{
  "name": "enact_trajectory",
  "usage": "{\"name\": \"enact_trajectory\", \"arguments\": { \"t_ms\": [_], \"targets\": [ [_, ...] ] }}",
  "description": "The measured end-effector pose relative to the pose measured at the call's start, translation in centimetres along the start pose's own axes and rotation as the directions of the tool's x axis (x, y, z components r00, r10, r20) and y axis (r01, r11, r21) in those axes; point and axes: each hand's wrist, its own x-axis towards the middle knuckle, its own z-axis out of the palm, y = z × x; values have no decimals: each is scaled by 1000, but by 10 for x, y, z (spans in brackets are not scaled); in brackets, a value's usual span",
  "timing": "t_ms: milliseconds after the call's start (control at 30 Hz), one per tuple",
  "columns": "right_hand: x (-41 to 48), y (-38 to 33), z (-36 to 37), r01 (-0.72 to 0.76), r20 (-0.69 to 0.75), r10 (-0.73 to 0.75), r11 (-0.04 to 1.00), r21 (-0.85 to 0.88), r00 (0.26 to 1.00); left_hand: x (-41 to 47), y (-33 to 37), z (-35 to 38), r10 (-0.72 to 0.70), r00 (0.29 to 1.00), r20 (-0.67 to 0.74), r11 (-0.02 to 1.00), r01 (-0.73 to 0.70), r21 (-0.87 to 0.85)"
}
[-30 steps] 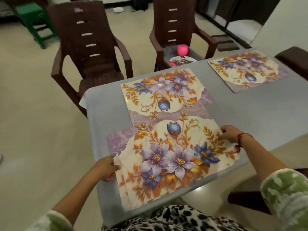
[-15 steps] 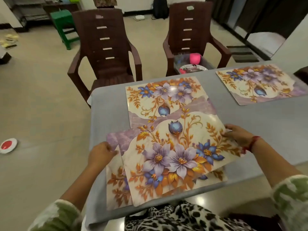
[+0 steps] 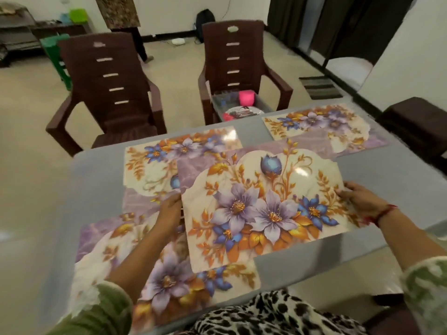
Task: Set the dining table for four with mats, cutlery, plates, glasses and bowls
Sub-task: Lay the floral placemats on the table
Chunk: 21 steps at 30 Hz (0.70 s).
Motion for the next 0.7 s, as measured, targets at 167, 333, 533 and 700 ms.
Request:
{"name": "enact_trajectory", "arguments": {
  "t_ms": [167,333,533,700],
  "targets": [
    [33,13,-106,-54,-30,53,999,-8,998,21,18,134,-111,993,-28,986,106,-127],
    [55,20,-193,-80,-76,78,996,-31,994,23,22,231,-37,999,21,996,35,85],
    [78,27,-229,-66,-96,54,989,-133,994,20,14,279,71,997,30,964,-76,255],
    [96,32,-236,-73,-229,28,979,-189,973,24,8,298,148,989,13,906,-141,400]
  ]
}}
